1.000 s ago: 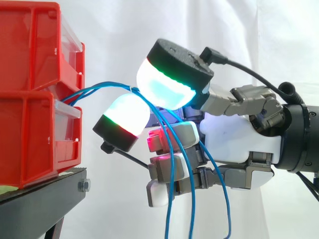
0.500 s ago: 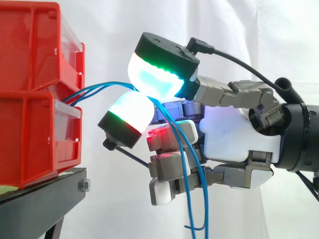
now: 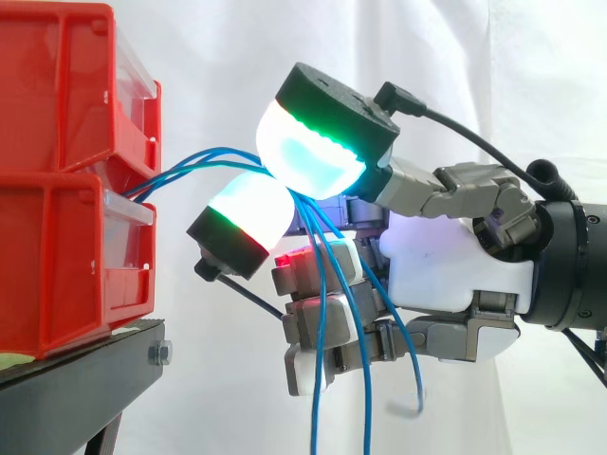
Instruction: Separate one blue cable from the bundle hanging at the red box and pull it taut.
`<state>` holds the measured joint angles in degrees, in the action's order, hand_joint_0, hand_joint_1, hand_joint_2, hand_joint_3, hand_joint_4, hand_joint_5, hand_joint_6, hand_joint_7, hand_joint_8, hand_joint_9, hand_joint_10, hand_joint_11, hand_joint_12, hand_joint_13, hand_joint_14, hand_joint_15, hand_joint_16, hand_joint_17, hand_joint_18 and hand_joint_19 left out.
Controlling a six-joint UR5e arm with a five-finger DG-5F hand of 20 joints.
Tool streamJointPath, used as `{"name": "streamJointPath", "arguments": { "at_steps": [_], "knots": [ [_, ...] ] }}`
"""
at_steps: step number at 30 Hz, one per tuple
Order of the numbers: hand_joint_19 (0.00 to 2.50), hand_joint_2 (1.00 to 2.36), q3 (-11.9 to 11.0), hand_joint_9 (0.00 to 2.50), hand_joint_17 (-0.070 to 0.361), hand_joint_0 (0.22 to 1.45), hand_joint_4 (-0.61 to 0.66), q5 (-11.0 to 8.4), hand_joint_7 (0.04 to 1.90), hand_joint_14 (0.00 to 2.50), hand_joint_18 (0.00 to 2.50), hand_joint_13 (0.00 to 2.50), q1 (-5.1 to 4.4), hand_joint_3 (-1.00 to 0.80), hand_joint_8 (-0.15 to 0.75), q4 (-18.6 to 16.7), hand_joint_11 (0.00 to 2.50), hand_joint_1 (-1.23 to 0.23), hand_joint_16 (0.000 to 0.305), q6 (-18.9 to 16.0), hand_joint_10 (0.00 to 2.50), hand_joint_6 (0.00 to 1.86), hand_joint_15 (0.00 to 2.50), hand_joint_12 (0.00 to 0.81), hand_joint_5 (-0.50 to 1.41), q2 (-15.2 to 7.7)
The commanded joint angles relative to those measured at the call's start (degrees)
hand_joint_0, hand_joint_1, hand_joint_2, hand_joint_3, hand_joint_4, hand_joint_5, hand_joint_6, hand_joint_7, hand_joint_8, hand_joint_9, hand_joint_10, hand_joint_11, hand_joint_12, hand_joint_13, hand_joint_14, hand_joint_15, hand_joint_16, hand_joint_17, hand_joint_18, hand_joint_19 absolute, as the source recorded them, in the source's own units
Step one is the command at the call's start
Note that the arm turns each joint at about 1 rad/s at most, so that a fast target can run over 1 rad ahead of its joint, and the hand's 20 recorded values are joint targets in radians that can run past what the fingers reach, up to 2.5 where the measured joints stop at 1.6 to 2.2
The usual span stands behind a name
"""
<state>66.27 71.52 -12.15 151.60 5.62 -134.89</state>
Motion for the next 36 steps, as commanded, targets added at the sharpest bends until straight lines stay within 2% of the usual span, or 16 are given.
{"name": "streamJointPath", "arguments": {
  "at_steps": [1,9,13,16,19,23,25,27,29,31,32,36],
  "knots": [
    [0.77,1.0,0.0,1.29,0.107,0.57,0.09,-0.07,1.01,0.03,0.93,1.22,0.02,-0.5,0.36,-0.08,1.3,-0.76,0.048,0.0,0.02,0.95,0.99,0.374,-0.15,0.07],
    [0.77,1.0,0.0,1.28,0.113,0.55,0.11,0.02,1.0,0.03,0.94,1.21,0.11,-0.5,0.366,0.01,1.28,-0.6,0.05,0.09,0.02,0.91,0.96,0.389,-0.15,-0.02],
    [0.79,1.0,0.0,1.27,0.112,0.58,0.11,0.02,0.98,0.03,0.93,1.19,0.11,-0.5,0.359,0.01,1.27,-0.53,0.05,0.18,0.02,0.89,0.97,0.386,-0.16,-0.02],
    [0.8,1.0,0.0,1.23,0.113,0.6,0.1,0.02,0.97,0.03,0.91,1.18,0.02,-0.49,0.353,0.01,1.26,-0.57,0.05,0.18,0.02,0.87,0.96,0.383,-0.17,-0.02],
    [0.8,1.01,0.0,1.18,0.113,0.61,0.1,0.02,0.96,0.02,0.9,1.14,0.11,-0.4,0.35,0.01,1.24,-0.67,0.05,0.18,0.02,0.87,0.96,0.386,-0.17,-0.02],
    [0.77,1.02,0.0,1.16,0.112,0.64,0.04,0.02,1.08,0.03,0.88,1.1,0.11,-0.19,0.348,0.01,1.24,-0.79,0.05,0.18,0.01,0.9,0.95,0.383,-0.18,-0.02],
    [0.75,1.02,0.0,1.14,0.111,0.68,0.01,0.02,1.19,0.03,0.87,1.09,0.11,-0.18,0.348,0.01,1.24,-0.84,0.049,0.18,0.02,0.92,0.93,0.385,-0.19,-0.02],
    [0.74,1.02,0.0,1.12,0.11,0.74,0.0,0.02,1.17,0.03,0.85,1.06,0.19,-0.18,0.343,0.09,1.23,-0.89,0.049,0.18,0.01,0.95,0.92,0.386,-0.2,-0.02],
    [0.73,1.02,0.0,1.11,0.109,0.81,-0.02,0.02,1.07,0.03,0.81,1.0,0.19,-0.28,0.334,0.09,1.22,-0.91,0.049,0.18,0.01,0.96,0.9,0.383,-0.21,-0.02],
    [0.74,1.01,0.0,1.11,0.107,0.83,-0.03,0.2,1.07,0.02,0.79,1.0,0.37,-0.36,0.327,0.27,1.22,-0.91,0.048,0.18,0.01,0.95,0.89,0.382,-0.2,-0.02],
    [0.73,1.0,0.0,1.12,0.106,0.85,-0.05,0.46,1.05,0.03,0.79,0.99,0.37,-0.47,0.321,0.45,1.24,-0.91,0.047,0.18,0.01,0.95,0.88,0.378,-0.19,-0.02],
    [0.66,1.0,0.0,1.15,0.105,0.82,-0.05,1.25,1.09,0.03,0.83,1.0,0.72,-0.5,0.311,1.06,1.26,-0.94,0.047,0.18,0.02,0.95,0.86,0.369,-0.17,-0.02]
  ]
}}
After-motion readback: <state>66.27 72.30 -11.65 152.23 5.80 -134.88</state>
